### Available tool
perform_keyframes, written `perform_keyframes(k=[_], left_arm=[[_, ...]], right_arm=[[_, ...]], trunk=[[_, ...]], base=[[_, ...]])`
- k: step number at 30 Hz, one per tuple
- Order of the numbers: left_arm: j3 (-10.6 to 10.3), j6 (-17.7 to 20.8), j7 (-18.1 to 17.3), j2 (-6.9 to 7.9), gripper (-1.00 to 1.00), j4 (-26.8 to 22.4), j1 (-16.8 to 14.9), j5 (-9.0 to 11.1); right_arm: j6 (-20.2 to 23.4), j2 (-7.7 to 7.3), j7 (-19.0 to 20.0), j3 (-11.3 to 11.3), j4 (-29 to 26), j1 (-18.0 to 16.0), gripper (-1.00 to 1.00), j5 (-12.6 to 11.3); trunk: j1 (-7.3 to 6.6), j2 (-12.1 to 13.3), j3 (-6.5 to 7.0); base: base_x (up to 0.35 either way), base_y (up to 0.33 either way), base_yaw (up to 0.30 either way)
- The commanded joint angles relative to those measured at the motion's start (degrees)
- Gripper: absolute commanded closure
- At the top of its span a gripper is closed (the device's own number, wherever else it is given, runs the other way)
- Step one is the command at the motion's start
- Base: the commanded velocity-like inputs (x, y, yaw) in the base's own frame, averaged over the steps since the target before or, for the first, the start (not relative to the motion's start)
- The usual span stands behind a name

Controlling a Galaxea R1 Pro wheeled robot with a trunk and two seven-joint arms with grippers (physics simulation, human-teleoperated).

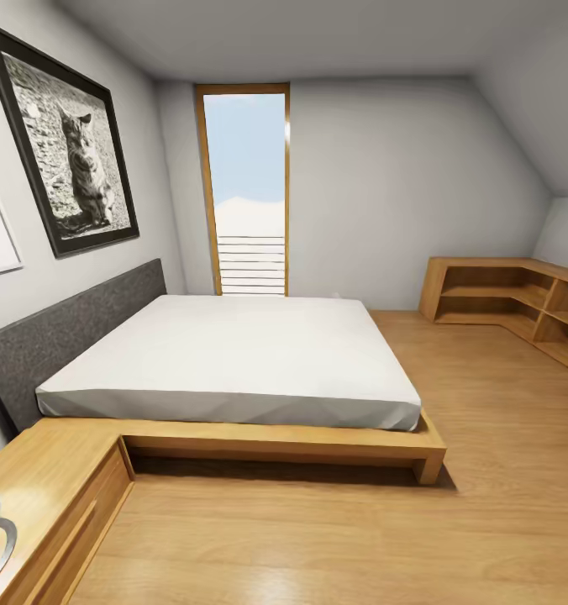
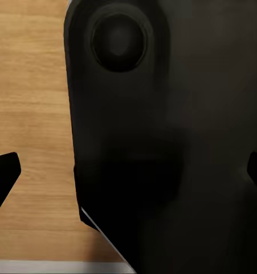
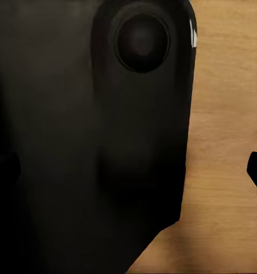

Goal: In the bedroom, organize the workspace by keeping the computer under the desk, ensuring the monitor is on the desk, placing the keyboard on the desk next to the monitor, placing the mouse on the desk next to the keyboard, moving the folder from the swivel chair onto the desk next to the mouse, stacking the notebook on top of the folder with the pen on top of the notebook, and positioning the swivel chair next to the desk.

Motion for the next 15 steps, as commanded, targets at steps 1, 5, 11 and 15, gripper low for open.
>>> perform_keyframes(k=[1, 5, 11, 15], left_arm=[[0.0, 0.0, 0.0, 0.00, -1.00, 0.0, 0.0, 0.0], [-0.1, -0.3, -0.3, -1.30, -1.00, -1.1, -0.2, -0.1], [-0.2, -0.4, -0.3, -3.23, -1.00, -1.4, -0.2, -0.1], [-0.2, -0.4, -0.3, -3.83, -1.00, -1.4, -0.2, -0.1]], right_arm=[[0.0, 0.00, 0.0, 0.0, 0.0, 0.0, -1.00, 0.0], [-0.5, 1.30, -0.3, -0.1, -0.4, -0.2, -1.00, -0.5], [-1.4, 1.24, -0.4, -0.1, -1.3, -0.2, -1.00, -0.6], [-1.8, 1.25, -0.3, -0.1, -1.7, -0.2, -1.00, -0.6]], trunk=[[0.00, 0.0, -0.03], [-0.65, 1.2, 0.51], [-1.97, 3.6, 1.59], [-2.85, 5.2, 2.31]], base=[[0.000, 0.000, 0.000], [0.000, 0.000, 0.000], [0.000, 0.000, 0.000], [0.000, 0.000, 0.000]])
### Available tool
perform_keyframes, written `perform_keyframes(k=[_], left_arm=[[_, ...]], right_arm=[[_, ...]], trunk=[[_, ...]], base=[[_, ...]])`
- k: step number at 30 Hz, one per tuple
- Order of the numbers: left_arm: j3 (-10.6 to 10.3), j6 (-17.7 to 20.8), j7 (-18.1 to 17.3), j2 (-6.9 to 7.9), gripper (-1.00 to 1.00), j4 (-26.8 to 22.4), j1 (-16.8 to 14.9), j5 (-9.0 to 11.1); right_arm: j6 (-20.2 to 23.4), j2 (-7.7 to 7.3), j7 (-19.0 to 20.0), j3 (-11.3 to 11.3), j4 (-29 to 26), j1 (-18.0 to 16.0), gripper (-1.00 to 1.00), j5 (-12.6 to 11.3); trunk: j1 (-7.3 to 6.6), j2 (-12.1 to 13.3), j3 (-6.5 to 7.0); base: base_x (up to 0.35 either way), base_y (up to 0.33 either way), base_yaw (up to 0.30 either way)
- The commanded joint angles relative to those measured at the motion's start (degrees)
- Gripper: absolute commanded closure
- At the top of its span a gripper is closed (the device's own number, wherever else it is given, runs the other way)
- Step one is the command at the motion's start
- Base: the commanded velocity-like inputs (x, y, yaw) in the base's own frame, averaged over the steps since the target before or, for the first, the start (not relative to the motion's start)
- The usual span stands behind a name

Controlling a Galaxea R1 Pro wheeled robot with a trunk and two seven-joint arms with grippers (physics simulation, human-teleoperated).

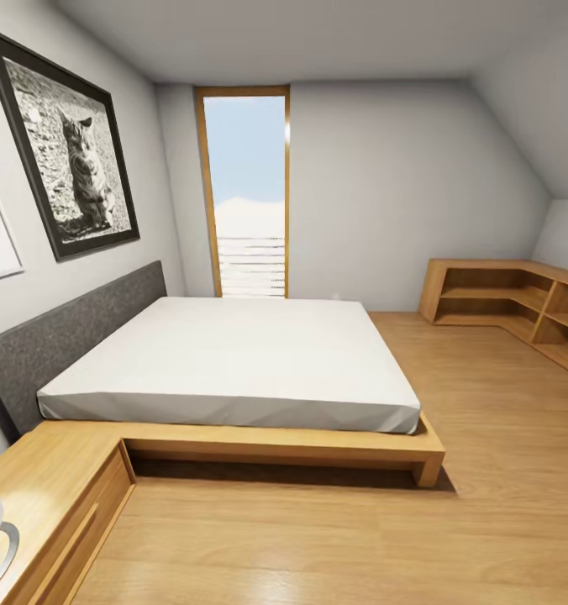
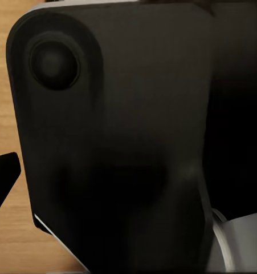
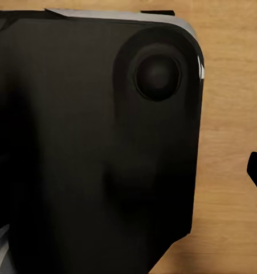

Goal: In the bedroom, organize the workspace by keeping the computer under the desk, ensuring the monitor is on the desk, placing the keyboard on the desk next to the monitor, placing the mouse on the desk next to the keyboard, moving the folder from the swivel chair onto the desk next to the mouse, stacking the notebook on top of the folder with the pen on top of the notebook, and positioning the swivel chair next to the desk.

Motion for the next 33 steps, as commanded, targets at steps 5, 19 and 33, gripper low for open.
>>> perform_keyframes(k=[5, 19, 33], left_arm=[[0.0, 0.0, 0.0, -0.04, -1.00, 0.0, 0.0, 0.0], [0.0, 0.0, 0.0, -0.06, -1.00, 0.0, 0.0, 0.0], [0.0, 0.0, 0.0, -0.21, -1.00, 0.0, 0.0, 0.0]], right_arm=[[-0.3, -0.01, 0.0, 0.0, -0.3, 0.0, -1.00, -0.1], [-12.3, -0.35, 0.0, 0.7, 0.0, 0.0, -1.00, 0.6], [-12.9, -0.33, -0.1, 2.3, 0.2, 0.0, -1.00, 3.5]], trunk=[[-1.11, 2.0, 0.85], [-4.18, 7.6, 3.02], [-7.26, 13.2, 4.90]], base=[[0.000, 0.000, 0.000], [0.000, 0.000, -0.094], [0.000, 0.000, -0.224]])
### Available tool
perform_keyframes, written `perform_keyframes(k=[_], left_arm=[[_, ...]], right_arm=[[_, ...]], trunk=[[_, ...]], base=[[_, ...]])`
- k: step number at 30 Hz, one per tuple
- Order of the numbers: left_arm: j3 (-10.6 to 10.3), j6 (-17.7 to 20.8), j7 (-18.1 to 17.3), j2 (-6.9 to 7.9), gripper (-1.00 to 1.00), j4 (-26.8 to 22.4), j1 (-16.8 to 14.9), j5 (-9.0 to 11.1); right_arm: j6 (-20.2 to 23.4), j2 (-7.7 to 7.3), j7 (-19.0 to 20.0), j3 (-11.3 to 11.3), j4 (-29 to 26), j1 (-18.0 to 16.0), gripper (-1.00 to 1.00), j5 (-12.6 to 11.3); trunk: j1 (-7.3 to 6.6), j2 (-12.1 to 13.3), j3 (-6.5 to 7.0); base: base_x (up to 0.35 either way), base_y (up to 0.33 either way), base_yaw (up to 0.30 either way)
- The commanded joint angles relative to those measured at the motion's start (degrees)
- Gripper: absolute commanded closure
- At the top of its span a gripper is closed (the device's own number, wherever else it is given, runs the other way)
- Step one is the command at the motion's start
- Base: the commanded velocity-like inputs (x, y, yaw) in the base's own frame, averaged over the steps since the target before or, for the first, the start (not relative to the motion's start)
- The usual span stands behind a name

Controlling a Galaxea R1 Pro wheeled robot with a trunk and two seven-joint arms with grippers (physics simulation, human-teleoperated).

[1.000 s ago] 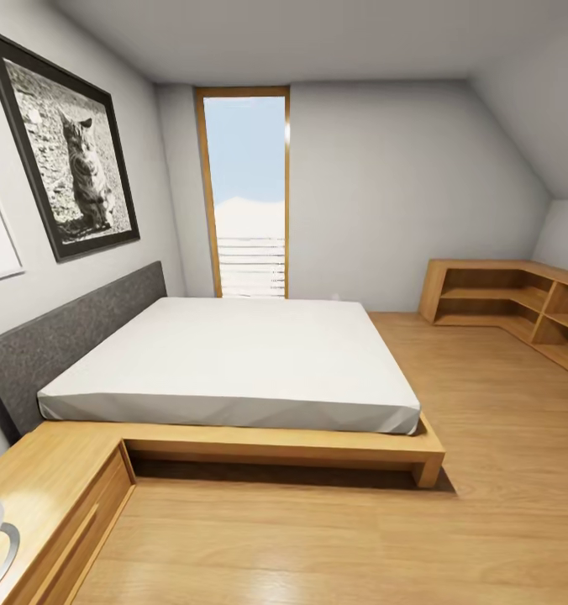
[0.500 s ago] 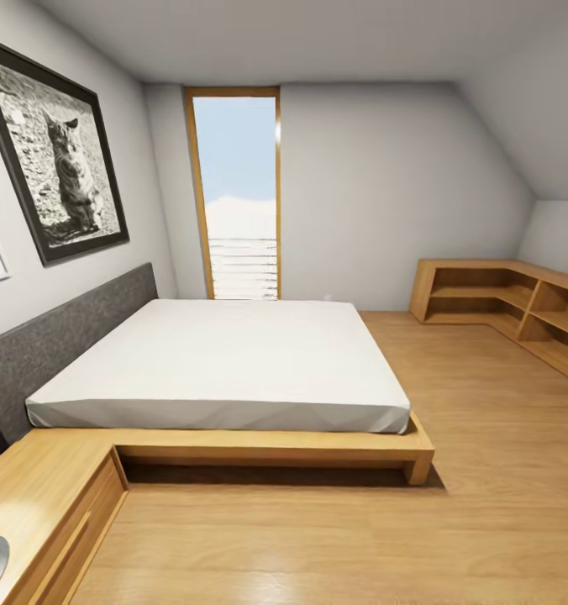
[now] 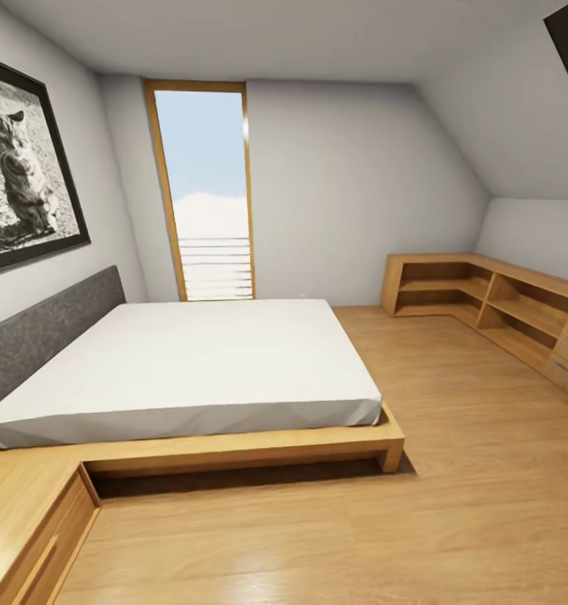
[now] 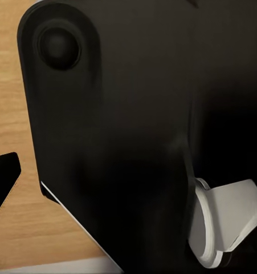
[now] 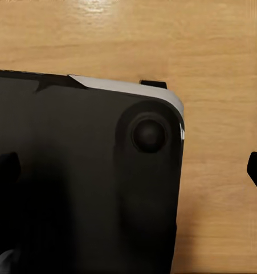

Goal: In the bedroom, organize the workspace by keeping the computer under the desk, ensuring the monitor is on the desk, placing the keyboard on the desk next to the monitor, placing the mouse on the desk next to the keyboard, moving the folder from the swivel chair onto the desk next to the mouse, stacking the notebook on top of the folder with the pen on top of the notebook, and positioning the swivel chair next to the desk.

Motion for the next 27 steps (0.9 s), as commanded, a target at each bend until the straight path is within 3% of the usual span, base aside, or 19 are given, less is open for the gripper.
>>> perform_keyframes(k=[1, 11, 27], left_arm=[[0.0, 0.0, 0.0, 0.00, -1.00, 0.0, 0.0, 0.0], [0.0, 0.0, 0.0, -0.01, -1.00, -0.1, 0.0, 0.0], [0.0, -0.1, 0.0, -0.10, -1.00, -2.1, 0.0, 0.1]], right_arm=[[-0.2, 0.02, -0.1, 0.2, -0.1, 0.0, -1.00, 0.3], [-5.3, 0.02, -0.1, 0.2, 0.1, 0.0, -1.00, 0.4], [-7.3, 0.10, -0.1, -0.1, -2.8, -0.1, -1.00, 0.1]], trunk=[[-0.23, 0.4, 0.12], [-2.42, 4.4, 1.88], [-5.94, 10.8, 4.79]], base=[[0.000, 0.000, -0.265], [0.000, 0.000, -0.273], [0.000, 0.000, -0.263]])
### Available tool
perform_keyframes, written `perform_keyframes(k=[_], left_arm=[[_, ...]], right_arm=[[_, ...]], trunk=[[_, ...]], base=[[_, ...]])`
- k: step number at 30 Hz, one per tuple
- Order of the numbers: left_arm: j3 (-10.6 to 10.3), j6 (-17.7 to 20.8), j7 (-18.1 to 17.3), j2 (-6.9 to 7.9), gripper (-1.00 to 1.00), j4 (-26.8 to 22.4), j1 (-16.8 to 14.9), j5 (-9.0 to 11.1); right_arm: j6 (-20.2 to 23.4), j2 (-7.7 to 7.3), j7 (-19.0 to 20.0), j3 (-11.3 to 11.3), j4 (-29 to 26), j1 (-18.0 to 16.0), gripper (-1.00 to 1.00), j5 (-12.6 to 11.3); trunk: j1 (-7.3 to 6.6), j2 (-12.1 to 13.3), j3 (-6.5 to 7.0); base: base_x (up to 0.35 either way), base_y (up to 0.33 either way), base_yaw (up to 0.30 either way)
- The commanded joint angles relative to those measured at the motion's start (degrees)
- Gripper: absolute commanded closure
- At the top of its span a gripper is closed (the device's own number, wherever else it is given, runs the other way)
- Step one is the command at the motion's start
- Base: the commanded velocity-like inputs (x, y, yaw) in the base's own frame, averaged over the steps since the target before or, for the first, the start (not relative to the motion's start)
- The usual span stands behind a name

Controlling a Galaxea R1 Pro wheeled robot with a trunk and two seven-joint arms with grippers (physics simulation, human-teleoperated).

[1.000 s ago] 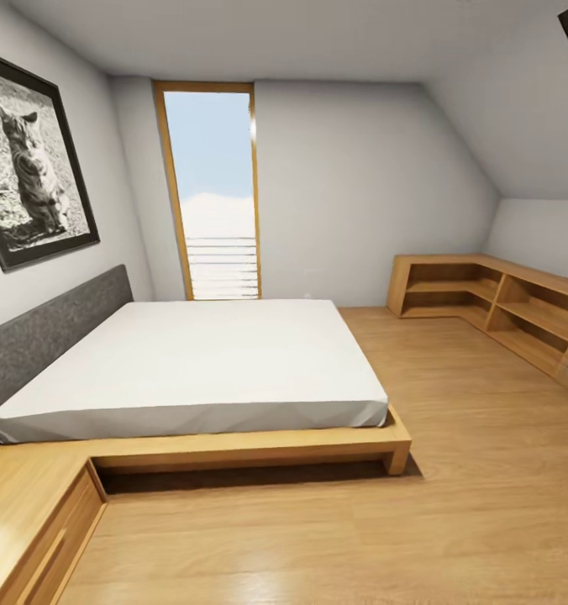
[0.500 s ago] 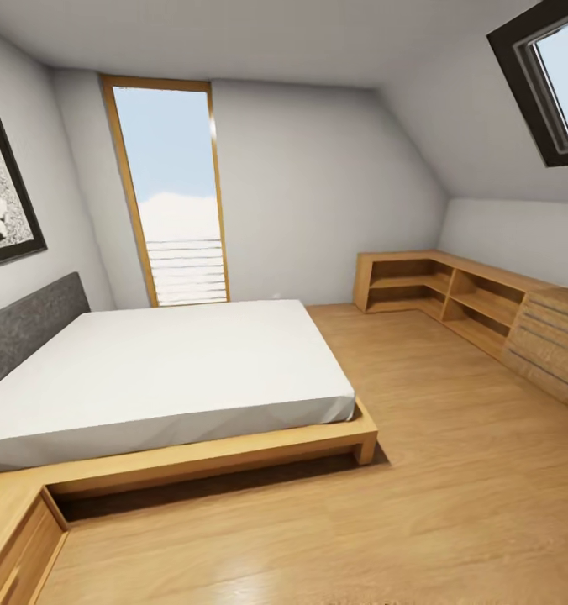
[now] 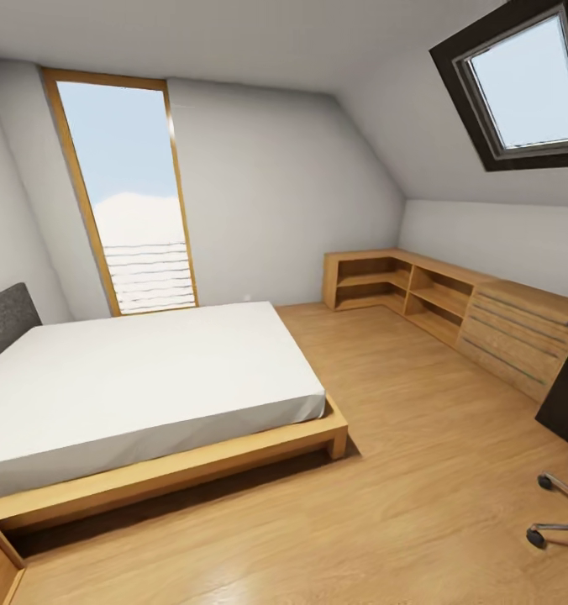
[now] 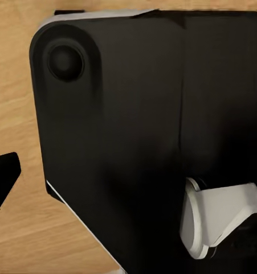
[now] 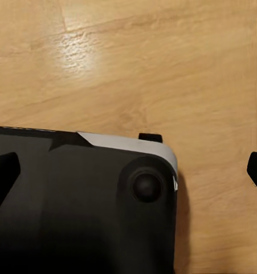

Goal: In the bedroom, organize the workspace by keeping the computer under the desk, ensuring the monitor is on the desk, placing the keyboard on the desk next to the monitor, placing the mouse on the desk next to the keyboard, moving the folder from the swivel chair onto the desk next to the mouse, stacking the notebook on top of the folder with the pen on top of the notebook, and positioning the swivel chair next to the desk.

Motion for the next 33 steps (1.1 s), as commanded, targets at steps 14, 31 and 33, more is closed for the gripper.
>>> perform_keyframes(k=[14, 31, 33], left_arm=[[0.1, -0.1, 0.0, 0.45, -1.00, -11.5, -0.1, 0.1], [0.3, -1.3, 0.2, 1.93, -1.00, -15.1, 0.0, 1.9], [0.4, -6.3, 0.5, 2.02, -1.00, -14.8, 0.0, 1.9]], right_arm=[[-13.5, -0.08, -0.1, 0.0, -11.0, -0.1, -1.00, 0.1], [-14.2, -0.92, 0.4, 0.4, -11.7, -0.4, -1.00, 0.5], [-14.3, -1.00, 0.4, 0.4, -11.7, -0.4, -1.00, 0.5]], trunk=[[-3.08, 5.6, 3.03], [-4.18, 7.6, 3.88], [-4.18, 7.6, 3.88]], base=[[0.000, 0.000, -0.212], [0.000, 0.000, -0.197], [0.000, 0.000, -0.013]])
